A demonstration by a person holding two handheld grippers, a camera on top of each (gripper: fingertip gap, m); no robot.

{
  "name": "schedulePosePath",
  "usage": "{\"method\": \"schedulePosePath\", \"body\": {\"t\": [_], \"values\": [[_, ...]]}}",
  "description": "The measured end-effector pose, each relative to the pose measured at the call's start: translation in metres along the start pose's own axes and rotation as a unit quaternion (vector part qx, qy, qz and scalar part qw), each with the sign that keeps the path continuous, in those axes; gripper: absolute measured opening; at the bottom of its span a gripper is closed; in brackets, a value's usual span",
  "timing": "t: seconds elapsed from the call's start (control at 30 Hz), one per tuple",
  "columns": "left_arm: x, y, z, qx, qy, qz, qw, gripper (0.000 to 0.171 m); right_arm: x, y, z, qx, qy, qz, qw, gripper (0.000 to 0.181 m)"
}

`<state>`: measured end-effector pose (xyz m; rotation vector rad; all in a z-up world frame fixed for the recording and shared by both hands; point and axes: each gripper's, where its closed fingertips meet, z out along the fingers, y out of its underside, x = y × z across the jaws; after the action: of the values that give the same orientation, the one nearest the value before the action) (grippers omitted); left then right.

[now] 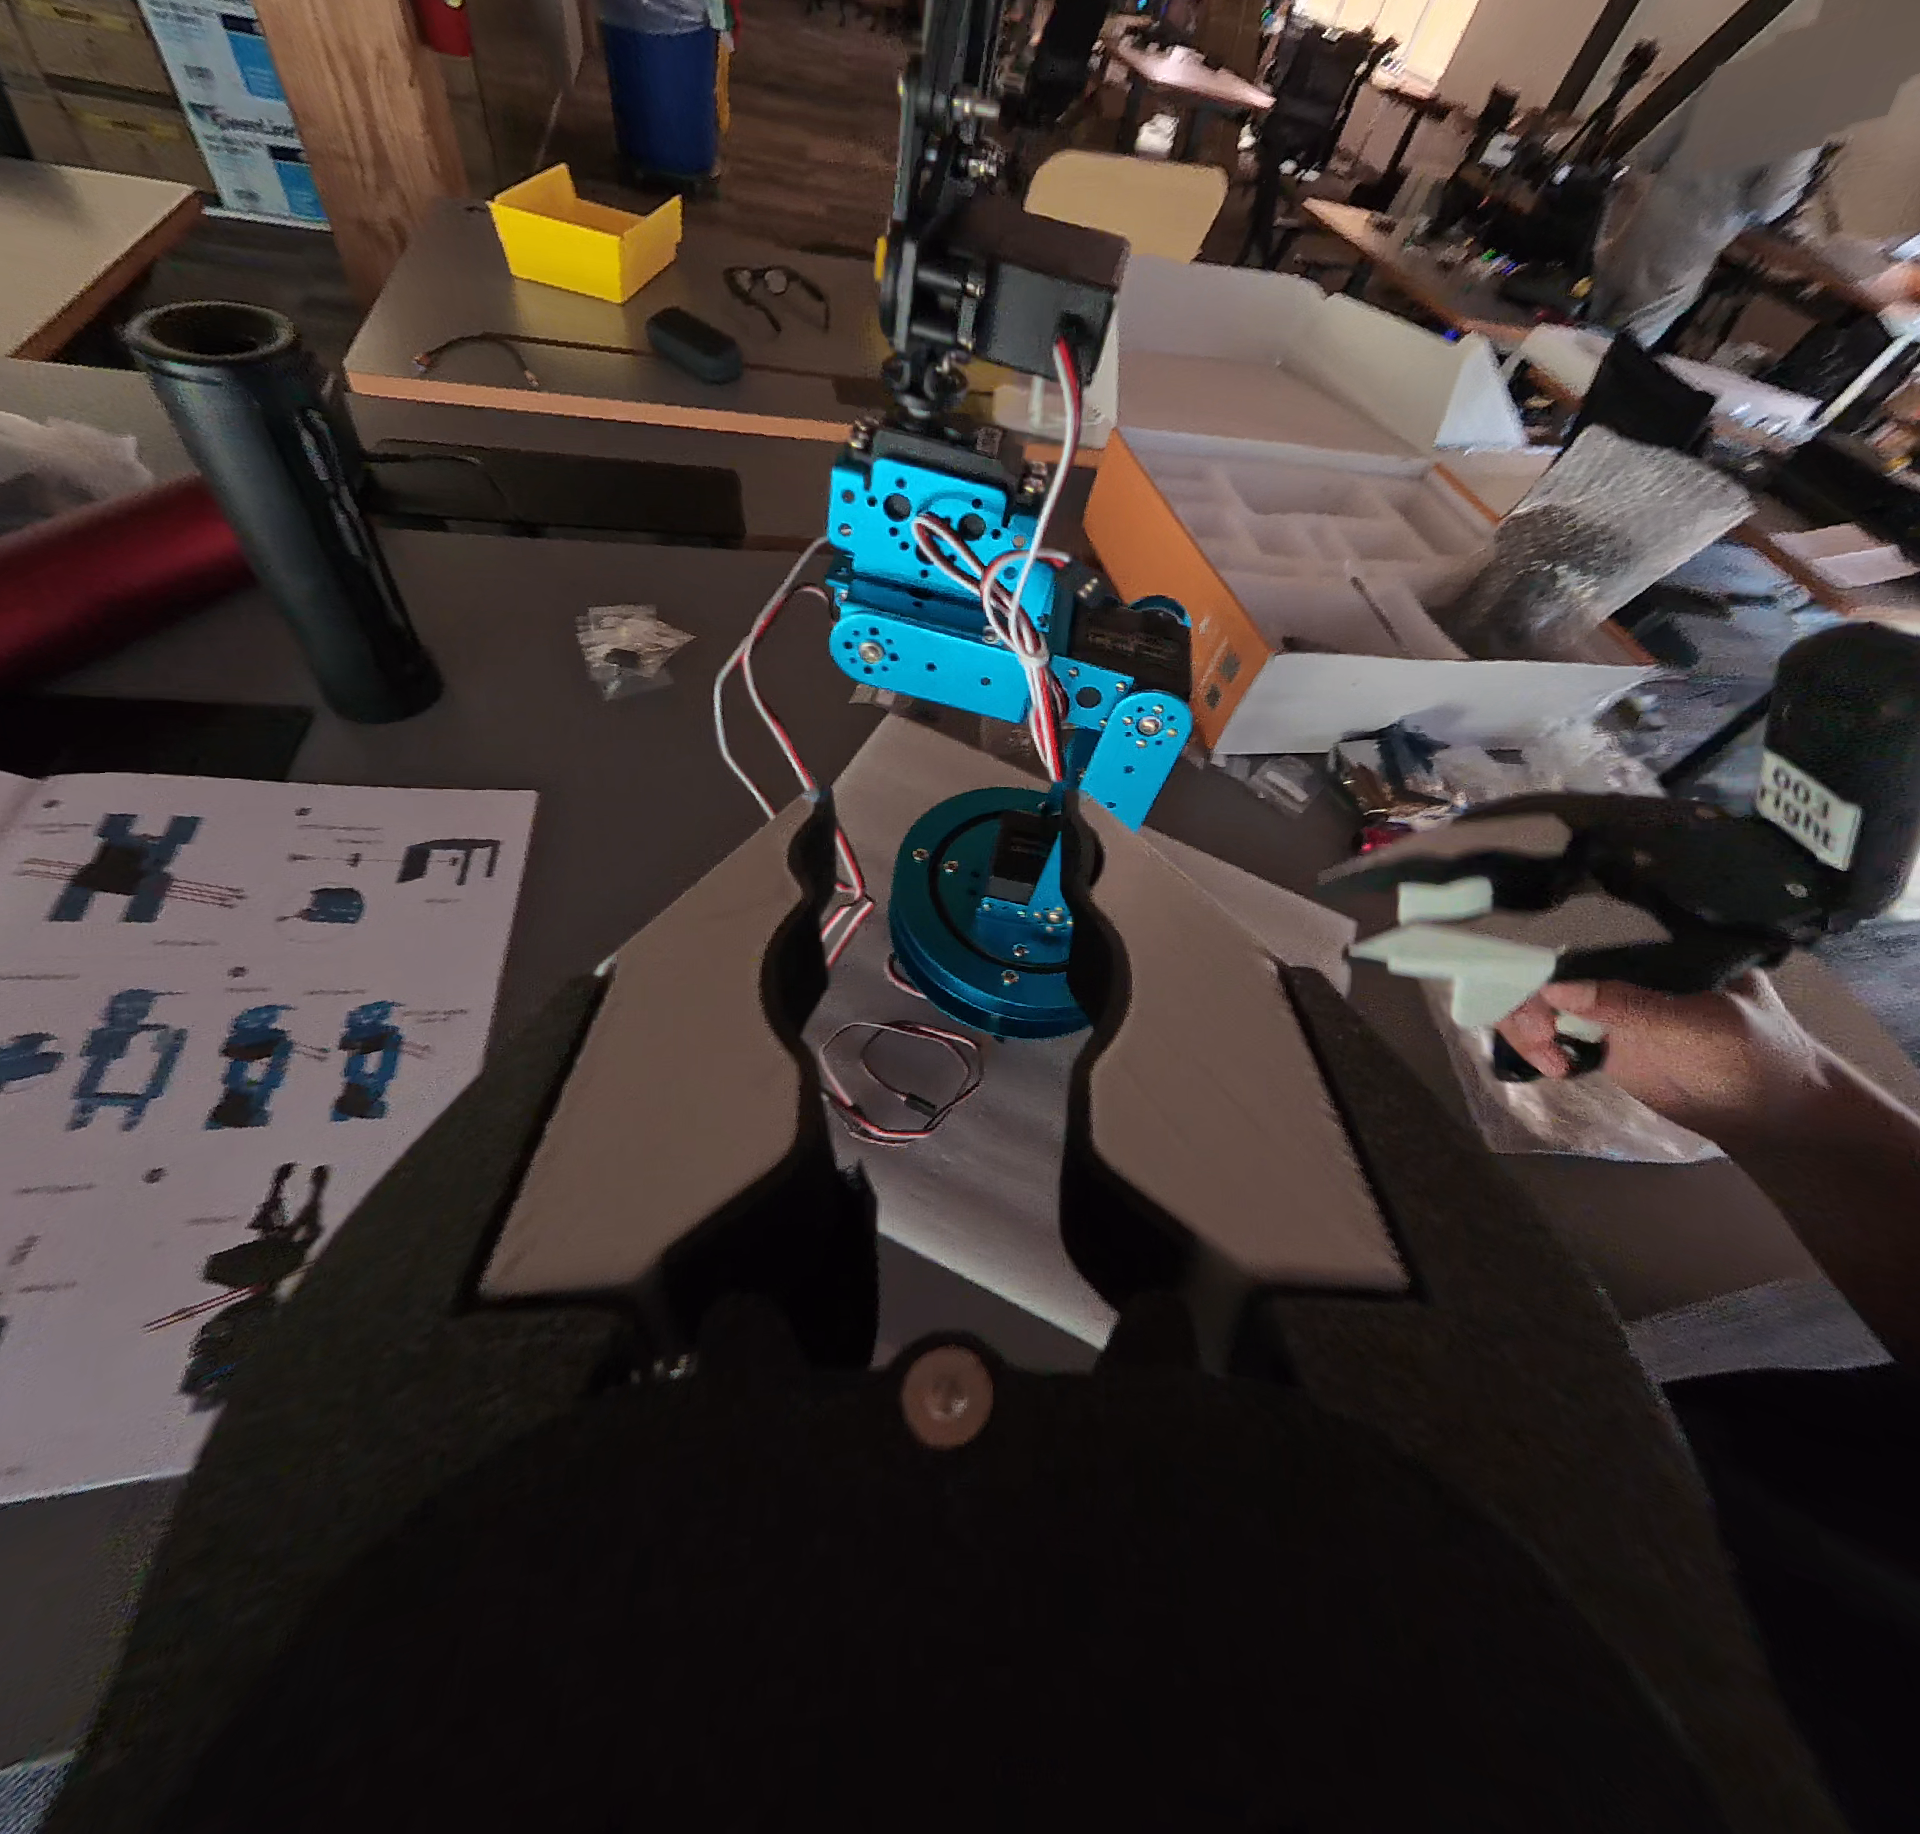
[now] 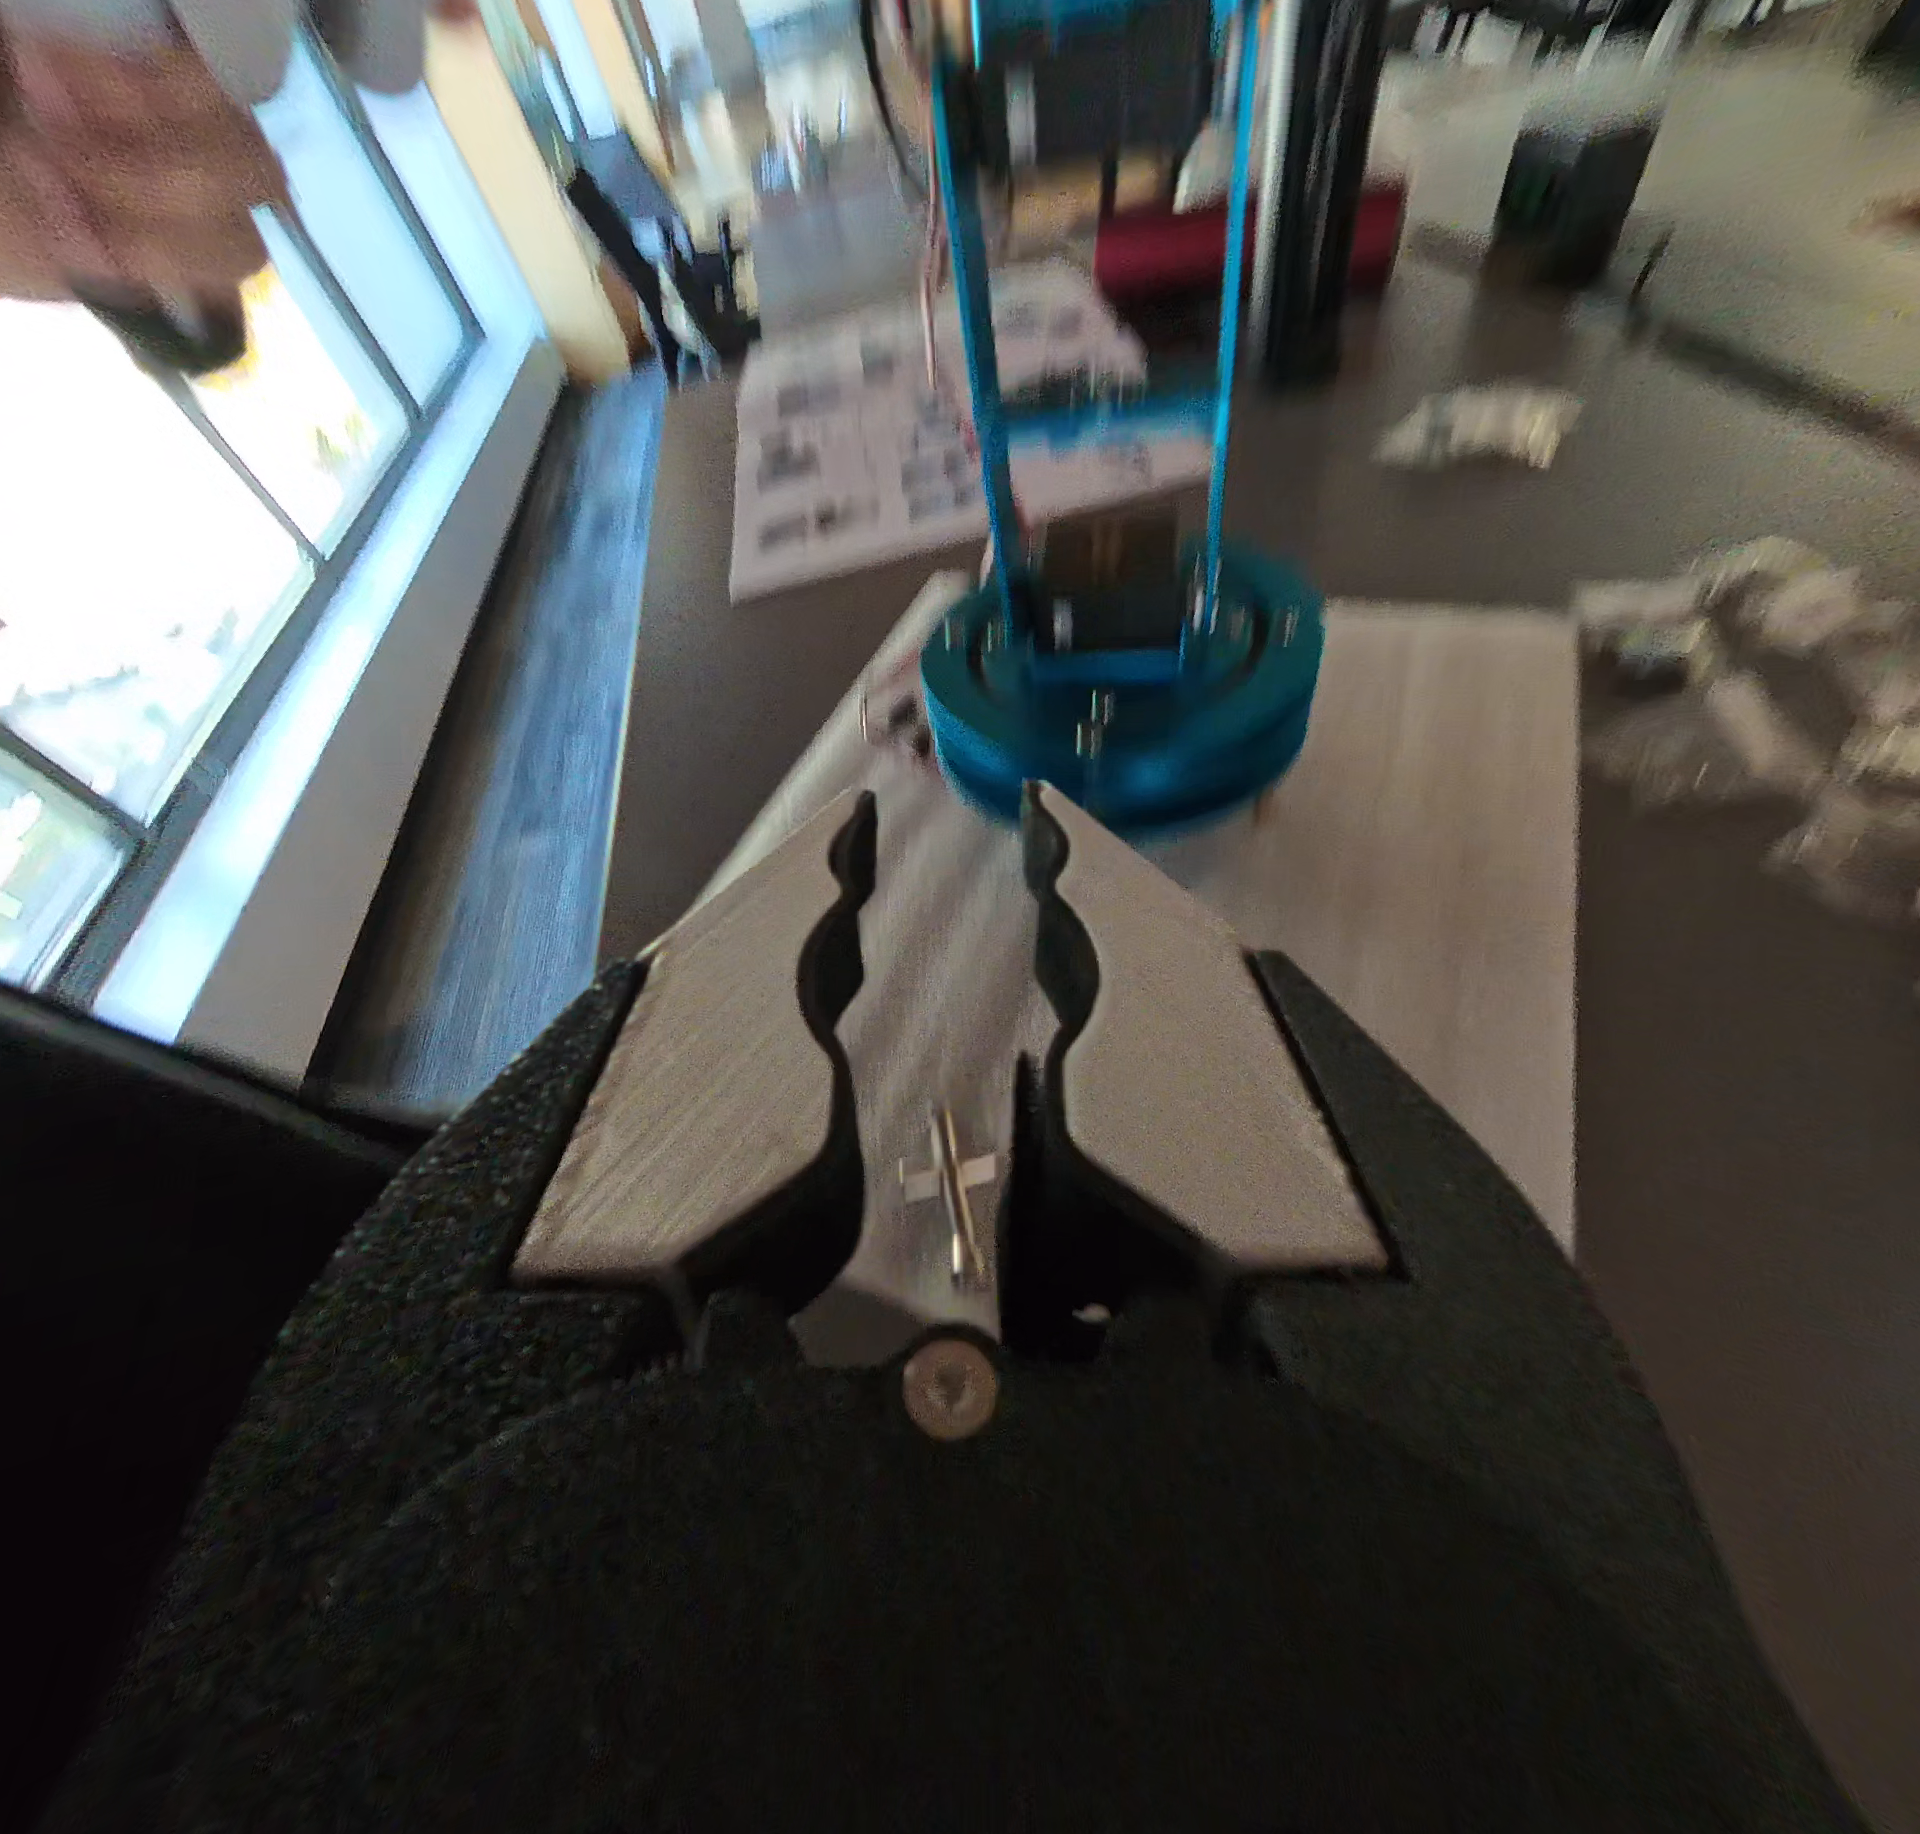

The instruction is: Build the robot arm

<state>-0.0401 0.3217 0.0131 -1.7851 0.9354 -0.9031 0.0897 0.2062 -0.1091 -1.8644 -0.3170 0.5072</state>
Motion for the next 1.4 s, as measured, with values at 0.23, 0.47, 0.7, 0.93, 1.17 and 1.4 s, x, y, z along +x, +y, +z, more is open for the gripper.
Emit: {"method": "schedulePosePath", "body": {"t": [0.23,0.47,0.7,0.93,1.17,1.4], "values": [[-0.013,-0.009,0.015,0.101,0.053,0.040,0.993,0.040,-0.007,-0.138,0.014,0.118,0.029,-0.034,0.992,0.055],[-0.028,-0.050,0.041,0.163,0.210,0.081,0.961,0.022,0.001,-0.181,0.054,0.065,0.111,-0.092,0.987,0.028],[-0.041,-0.033,0.067,0.135,0.319,0.124,0.930,0.032,0.018,-0.141,0.005,0.024,0.226,-0.059,0.972,0.029],[-0.038,-0.044,0.097,0.057,0.529,0.115,0.839,0.078,0.022,-0.071,0.056,-0.021,0.247,0.005,0.969,0.096],[-0.002,-0.016,0.104,-0.056,0.670,0.200,0.712,0.067,0.040,-0.059,0.091,-0.001,0.199,0.021,0.980,0.080],[0.002,-0.009,0.109,-0.043,0.644,0.255,0.720,0.027,0.039,-0.062,0.097,-0.055,0.156,-0.014,0.986,0.066]]}}
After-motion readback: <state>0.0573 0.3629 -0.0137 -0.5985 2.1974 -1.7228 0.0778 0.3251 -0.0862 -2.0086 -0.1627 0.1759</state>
